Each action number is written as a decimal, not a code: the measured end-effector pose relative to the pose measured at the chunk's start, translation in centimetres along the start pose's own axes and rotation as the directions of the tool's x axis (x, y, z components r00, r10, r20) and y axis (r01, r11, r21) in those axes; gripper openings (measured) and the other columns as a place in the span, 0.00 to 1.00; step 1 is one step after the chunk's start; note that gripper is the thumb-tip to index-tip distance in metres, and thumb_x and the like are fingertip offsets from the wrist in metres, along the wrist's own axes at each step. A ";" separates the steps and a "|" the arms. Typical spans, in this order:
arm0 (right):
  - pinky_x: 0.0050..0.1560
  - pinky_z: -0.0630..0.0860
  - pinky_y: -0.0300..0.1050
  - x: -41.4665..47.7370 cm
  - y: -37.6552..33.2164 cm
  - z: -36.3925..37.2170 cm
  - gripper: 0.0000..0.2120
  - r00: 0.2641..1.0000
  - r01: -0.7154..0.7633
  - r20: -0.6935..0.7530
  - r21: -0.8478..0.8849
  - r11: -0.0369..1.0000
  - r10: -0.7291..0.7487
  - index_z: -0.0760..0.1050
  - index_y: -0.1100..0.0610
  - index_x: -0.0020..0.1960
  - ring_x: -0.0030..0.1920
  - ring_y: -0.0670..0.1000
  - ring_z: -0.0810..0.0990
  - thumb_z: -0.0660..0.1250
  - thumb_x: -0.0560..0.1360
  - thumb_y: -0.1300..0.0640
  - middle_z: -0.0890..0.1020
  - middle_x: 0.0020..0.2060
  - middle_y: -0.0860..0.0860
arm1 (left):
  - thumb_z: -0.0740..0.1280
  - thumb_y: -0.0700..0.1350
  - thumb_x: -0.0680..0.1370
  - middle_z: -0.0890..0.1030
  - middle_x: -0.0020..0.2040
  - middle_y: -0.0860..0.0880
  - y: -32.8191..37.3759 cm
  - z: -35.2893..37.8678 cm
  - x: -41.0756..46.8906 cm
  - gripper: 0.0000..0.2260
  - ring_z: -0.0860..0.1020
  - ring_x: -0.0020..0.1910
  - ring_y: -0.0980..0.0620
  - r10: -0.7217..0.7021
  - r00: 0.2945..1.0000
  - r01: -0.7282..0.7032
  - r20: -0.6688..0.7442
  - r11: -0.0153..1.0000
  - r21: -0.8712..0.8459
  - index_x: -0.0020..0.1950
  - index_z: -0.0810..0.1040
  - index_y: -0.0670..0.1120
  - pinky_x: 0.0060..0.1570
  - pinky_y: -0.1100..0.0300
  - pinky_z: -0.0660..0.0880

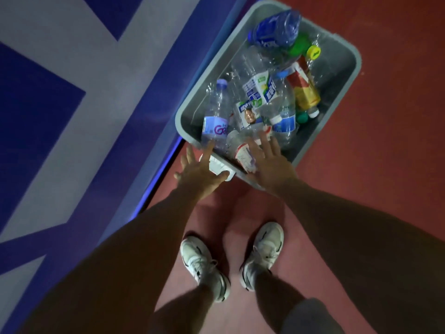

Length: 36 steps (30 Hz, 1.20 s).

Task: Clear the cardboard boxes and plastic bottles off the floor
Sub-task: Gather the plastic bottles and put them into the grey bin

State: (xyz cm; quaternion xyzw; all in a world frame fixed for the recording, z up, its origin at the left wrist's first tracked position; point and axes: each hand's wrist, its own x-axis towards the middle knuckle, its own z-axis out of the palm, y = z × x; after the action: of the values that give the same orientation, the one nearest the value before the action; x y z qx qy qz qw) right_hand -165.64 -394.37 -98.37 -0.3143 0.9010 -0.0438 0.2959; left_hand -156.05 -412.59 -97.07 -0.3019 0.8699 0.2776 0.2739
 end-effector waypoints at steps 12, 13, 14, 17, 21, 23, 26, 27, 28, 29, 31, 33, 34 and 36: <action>0.61 0.71 0.62 -9.3 -3.1 -14.8 0.39 0.973 -0.218 -0.081 0.002 0.976 0.217 0.54 0.46 0.79 0.71 0.62 0.63 0.68 0.74 0.43 0.59 0.75 0.55 | 0.65 0.64 0.76 0.48 0.81 0.44 7.5 -10.7 -9.3 0.32 0.45 0.79 0.41 0.226 0.963 -0.185 -0.146 0.950 0.250 0.78 0.58 0.63 0.69 0.31 0.59; 0.60 0.72 0.61 -10.5 -3.4 -16.9 0.37 0.963 -0.244 -0.113 0.018 0.970 0.244 0.55 0.46 0.78 0.69 0.61 0.64 0.68 0.74 0.43 0.60 0.74 0.55 | 0.64 0.64 0.76 0.49 0.80 0.43 8.6 -12.4 -10.3 0.32 0.46 0.79 0.41 0.254 0.952 -0.208 -0.170 0.946 0.250 0.78 0.58 0.63 0.69 0.31 0.59; 0.60 0.72 0.62 -11.7 -3.9 -18.9 0.37 0.953 -0.269 -0.136 0.035 0.963 0.271 0.56 0.46 0.78 0.69 0.61 0.64 0.67 0.74 0.42 0.60 0.74 0.55 | 0.64 0.64 0.76 0.49 0.80 0.43 9.8 -14.2 -11.4 0.32 0.46 0.79 0.41 0.277 0.944 -0.227 -0.180 0.940 0.254 0.78 0.58 0.63 0.68 0.32 0.60; 0.62 0.72 0.65 -15.7 -5.8 -25.4 0.39 0.925 -0.332 -0.162 0.090 0.939 0.343 0.52 0.44 0.79 0.70 0.61 0.62 0.67 0.75 0.42 0.57 0.74 0.54 | 0.60 0.67 0.77 0.46 0.81 0.44 13.3 -19.7 -14.7 0.31 0.44 0.80 0.41 0.367 0.917 -0.295 -0.155 0.888 0.352 0.78 0.54 0.65 0.69 0.34 0.60; 0.63 0.71 0.64 -22.7 -8.9 -33.5 0.37 0.853 -0.400 -0.269 0.212 0.892 0.447 0.52 0.46 0.79 0.69 0.61 0.63 0.66 0.76 0.42 0.58 0.74 0.55 | 0.61 0.67 0.77 0.46 0.81 0.44 17.7 -26.4 -20.6 0.32 0.45 0.80 0.40 0.498 0.848 -0.415 -0.180 0.836 0.358 0.79 0.53 0.66 0.70 0.33 0.59; 0.65 0.70 0.65 -26.8 -10.2 -36.8 0.37 0.810 -0.442 -0.300 0.249 0.862 0.503 0.52 0.47 0.80 0.71 0.62 0.62 0.66 0.77 0.42 0.57 0.76 0.56 | 0.62 0.66 0.78 0.47 0.81 0.43 19.8 -29.3 -24.1 0.31 0.46 0.80 0.39 0.560 0.809 -0.480 -0.179 0.804 0.351 0.78 0.56 0.65 0.70 0.32 0.59; 0.67 0.69 0.64 -32.9 -11.8 -40.8 0.37 0.733 -0.513 -0.319 0.320 0.797 0.600 0.53 0.45 0.80 0.72 0.62 0.62 0.66 0.76 0.42 0.58 0.76 0.55 | 0.63 0.64 0.77 0.49 0.81 0.43 22.6 -32.8 -29.3 0.29 0.48 0.79 0.40 0.655 0.738 -0.574 -0.161 0.735 0.361 0.77 0.59 0.64 0.70 0.32 0.59; 0.67 0.69 0.64 -34.7 -12.1 -41.7 0.37 0.706 -0.530 -0.325 0.347 0.774 0.629 0.54 0.44 0.80 0.72 0.62 0.62 0.67 0.76 0.42 0.59 0.76 0.55 | 0.64 0.63 0.77 0.51 0.81 0.43 23.6 -33.7 -30.9 0.29 0.49 0.79 0.40 0.685 0.709 -0.599 -0.167 0.710 0.370 0.77 0.61 0.64 0.71 0.33 0.59; 0.67 0.69 0.64 -36.5 -12.2 -42.6 0.36 0.678 -0.546 -0.329 0.374 0.750 0.657 0.55 0.44 0.79 0.72 0.62 0.63 0.67 0.76 0.42 0.60 0.75 0.55 | 0.64 0.61 0.76 0.51 0.81 0.43 24.6 -34.4 -32.4 0.29 0.49 0.80 0.41 0.710 0.685 -0.625 -0.165 0.689 0.368 0.76 0.61 0.63 0.71 0.34 0.59; 0.67 0.70 0.63 -38.3 -12.3 -43.2 0.35 0.650 -0.561 -0.328 0.401 0.724 0.685 0.56 0.44 0.79 0.72 0.62 0.62 0.67 0.76 0.42 0.60 0.75 0.55 | 0.64 0.60 0.76 0.51 0.81 0.43 25.5 -34.9 -33.9 0.28 0.48 0.80 0.42 0.729 0.669 -0.650 -0.147 0.670 0.359 0.76 0.62 0.62 0.72 0.34 0.57; 0.67 0.70 0.64 -41.8 -12.2 -44.0 0.35 0.590 -0.585 -0.333 0.451 0.674 0.735 0.56 0.44 0.79 0.73 0.62 0.62 0.67 0.76 0.42 0.59 0.75 0.55 | 0.64 0.60 0.77 0.50 0.81 0.43 27.6 -35.6 -36.5 0.28 0.46 0.80 0.42 0.768 0.631 -0.694 -0.109 0.622 0.363 0.76 0.62 0.61 0.73 0.34 0.56; 0.67 0.69 0.64 -45.3 -11.7 -44.4 0.35 0.530 -0.609 -0.335 0.490 0.624 0.779 0.55 0.43 0.79 0.73 0.62 0.62 0.67 0.77 0.43 0.57 0.76 0.55 | 0.64 0.60 0.77 0.50 0.81 0.43 29.8 -35.8 -39.0 0.29 0.46 0.80 0.41 0.802 0.592 -0.718 -0.078 0.569 0.401 0.77 0.61 0.61 0.73 0.34 0.56; 0.67 0.69 0.64 -47.1 -11.4 -44.4 0.35 0.500 -0.620 -0.330 0.508 0.597 0.800 0.55 0.43 0.79 0.73 0.62 0.61 0.67 0.77 0.43 0.57 0.77 0.55 | 0.64 0.61 0.77 0.50 0.81 0.43 30.9 -35.6 -40.3 0.29 0.46 0.80 0.41 0.819 0.570 -0.731 -0.064 0.541 0.416 0.77 0.61 0.61 0.73 0.34 0.56; 0.67 0.69 0.64 -50.5 -10.6 -44.2 0.35 0.437 -0.640 -0.329 0.541 0.546 0.837 0.54 0.43 0.79 0.73 0.62 0.62 0.66 0.77 0.43 0.57 0.77 0.55 | 0.64 0.61 0.77 0.50 0.81 0.42 33.2 -34.9 -42.8 0.29 0.46 0.80 0.40 0.855 0.516 -0.763 -0.042 0.482 0.431 0.77 0.61 0.61 0.72 0.34 0.56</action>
State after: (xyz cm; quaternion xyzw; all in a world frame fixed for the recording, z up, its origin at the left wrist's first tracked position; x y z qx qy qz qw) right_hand -153.05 -377.66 -33.79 0.2030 0.9659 -0.1496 0.0581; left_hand -160.69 -397.17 -34.67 0.1712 0.9694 0.1696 0.0465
